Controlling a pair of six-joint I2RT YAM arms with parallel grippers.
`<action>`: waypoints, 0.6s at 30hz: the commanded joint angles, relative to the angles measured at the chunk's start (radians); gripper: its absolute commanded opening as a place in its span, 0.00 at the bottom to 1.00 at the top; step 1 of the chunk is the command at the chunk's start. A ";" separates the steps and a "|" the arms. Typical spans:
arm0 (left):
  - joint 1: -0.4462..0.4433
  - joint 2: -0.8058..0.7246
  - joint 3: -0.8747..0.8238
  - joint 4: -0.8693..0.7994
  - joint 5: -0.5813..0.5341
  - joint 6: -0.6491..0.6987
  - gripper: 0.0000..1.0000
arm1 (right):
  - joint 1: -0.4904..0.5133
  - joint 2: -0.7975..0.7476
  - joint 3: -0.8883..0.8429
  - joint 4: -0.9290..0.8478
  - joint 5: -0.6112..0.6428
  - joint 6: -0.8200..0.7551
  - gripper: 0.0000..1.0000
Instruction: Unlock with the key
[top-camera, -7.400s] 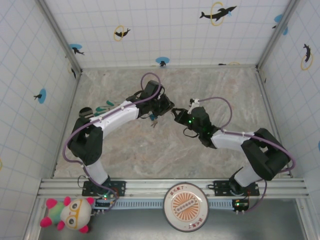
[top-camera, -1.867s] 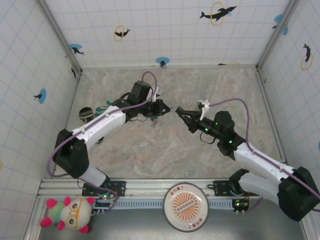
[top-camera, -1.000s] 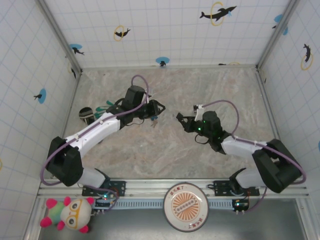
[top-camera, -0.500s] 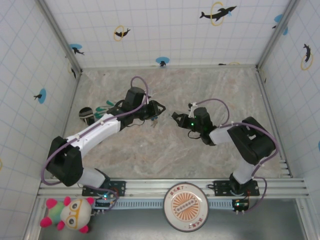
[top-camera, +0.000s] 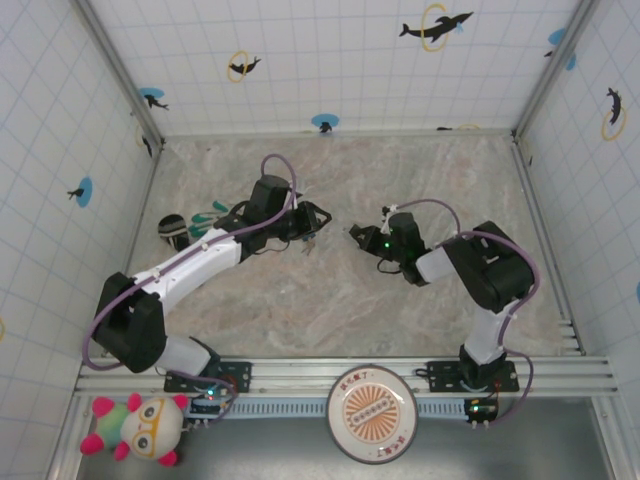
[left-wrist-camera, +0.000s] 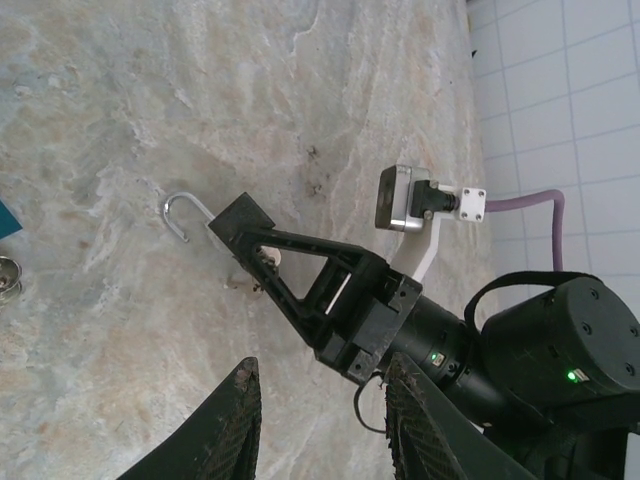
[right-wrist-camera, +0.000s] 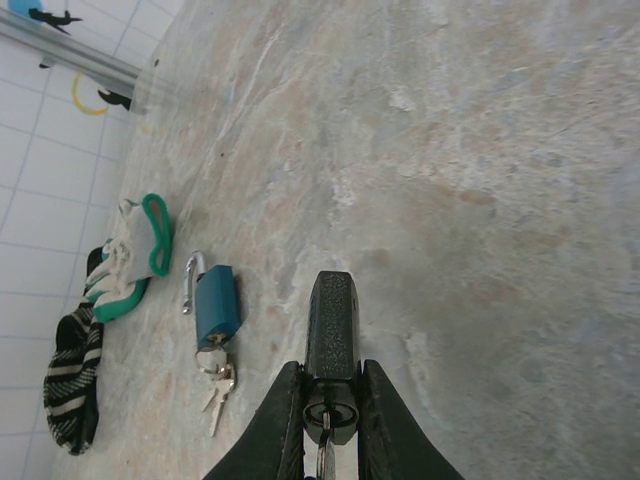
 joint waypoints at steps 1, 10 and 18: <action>0.003 -0.005 0.002 0.025 0.020 -0.014 0.36 | -0.008 0.016 0.040 0.004 -0.002 0.004 0.08; 0.004 -0.001 0.003 0.025 0.023 -0.020 0.36 | -0.026 0.005 0.057 -0.073 0.001 -0.011 0.20; 0.004 0.004 0.006 0.028 0.027 -0.019 0.37 | -0.055 -0.026 0.049 -0.170 0.004 -0.044 0.25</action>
